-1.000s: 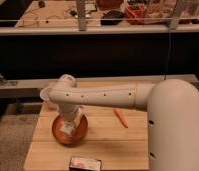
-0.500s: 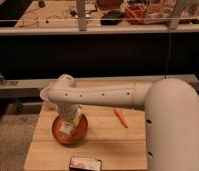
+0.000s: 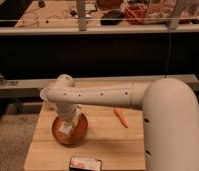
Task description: Place the bottle in the ceramic bowl
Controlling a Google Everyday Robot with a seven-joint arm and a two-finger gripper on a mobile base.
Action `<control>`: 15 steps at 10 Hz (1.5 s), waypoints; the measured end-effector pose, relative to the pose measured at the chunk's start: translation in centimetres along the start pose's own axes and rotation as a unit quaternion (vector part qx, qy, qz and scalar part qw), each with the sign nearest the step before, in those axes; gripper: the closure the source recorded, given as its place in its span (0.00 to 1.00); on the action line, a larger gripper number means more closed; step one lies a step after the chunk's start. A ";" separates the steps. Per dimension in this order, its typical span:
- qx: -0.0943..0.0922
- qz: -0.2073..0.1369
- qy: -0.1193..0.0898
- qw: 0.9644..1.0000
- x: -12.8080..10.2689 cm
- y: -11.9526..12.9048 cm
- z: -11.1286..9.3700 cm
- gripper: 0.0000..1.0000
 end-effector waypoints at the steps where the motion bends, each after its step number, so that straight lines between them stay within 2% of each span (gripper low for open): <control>1: -0.001 -0.002 -0.001 1.000 0.0 -0.1 0.0 0.89; 3: -0.001 -0.007 -0.005 1.000 -0.2 -0.4 0.2 0.82; 7: -0.003 -0.012 -0.010 1.000 -0.2 -0.4 0.4 0.82; 9: -0.003 -0.017 -0.013 1.000 -0.3 -0.5 0.5 0.76; 11: -0.004 -0.020 -0.016 1.000 -0.3 -0.6 0.5 0.76; 13: -0.005 -0.023 -0.019 1.000 -0.3 -0.6 0.5 0.68; 15: -0.005 -0.026 -0.021 0.999 -0.3 -0.6 0.5 0.67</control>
